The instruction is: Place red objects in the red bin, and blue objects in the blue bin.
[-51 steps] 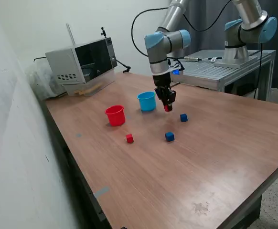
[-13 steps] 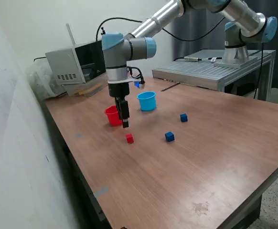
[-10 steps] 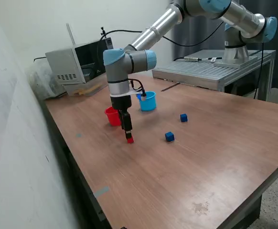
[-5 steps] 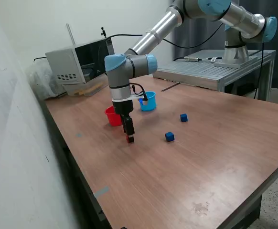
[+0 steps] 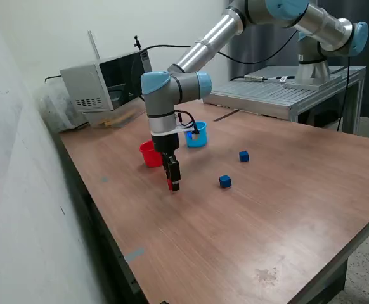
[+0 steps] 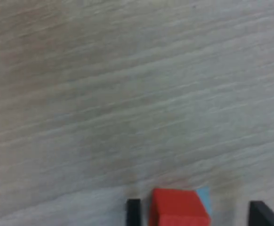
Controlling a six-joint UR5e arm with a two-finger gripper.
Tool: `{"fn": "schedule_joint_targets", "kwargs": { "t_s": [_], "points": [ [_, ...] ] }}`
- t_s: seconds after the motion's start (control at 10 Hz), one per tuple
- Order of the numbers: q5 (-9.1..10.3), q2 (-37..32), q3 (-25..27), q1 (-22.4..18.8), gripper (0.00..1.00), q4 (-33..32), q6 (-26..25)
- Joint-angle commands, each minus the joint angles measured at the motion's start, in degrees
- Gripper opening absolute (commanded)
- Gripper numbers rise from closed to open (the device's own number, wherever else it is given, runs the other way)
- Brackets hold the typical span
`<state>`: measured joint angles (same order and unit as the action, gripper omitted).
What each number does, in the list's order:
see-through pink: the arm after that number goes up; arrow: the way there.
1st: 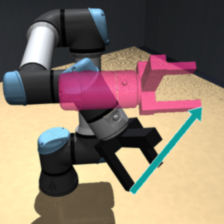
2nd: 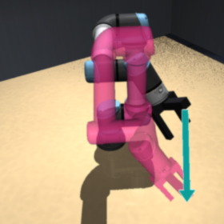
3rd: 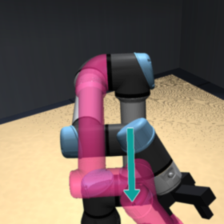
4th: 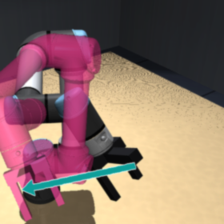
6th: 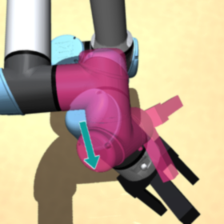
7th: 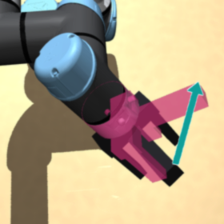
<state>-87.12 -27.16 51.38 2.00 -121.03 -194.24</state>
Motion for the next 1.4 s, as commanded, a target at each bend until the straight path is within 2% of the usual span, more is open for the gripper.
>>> {"fn": "schedule_joint_targets", "kwargs": {
  "t_s": [0.0, 0.3, 0.6, 0.9, 1.0, 1.1, 1.3],
  "points": [
    [-0.07, 0.0, -0.1, -0.4, 0.00, 0.0, 0.0],
    [-0.77, -1.2, -2.1, -0.2, 0.00, 0.2, 0.1],
    [-0.77, -6.4, -1.5, 0.7, 0.00, 0.7, 0.7],
    [-0.86, -11.7, 1.0, 5.9, 0.00, 2.1, 0.9],
    [-1.90, -12.6, 3.4, 8.5, 0.00, 2.5, 2.4],
    [-3.91, -13.3, 5.2, 9.9, 0.00, 2.7, 3.4],
    [-4.20, -13.9, 7.4, 11.8, 0.00, 2.9, 4.6]
  ]
}}
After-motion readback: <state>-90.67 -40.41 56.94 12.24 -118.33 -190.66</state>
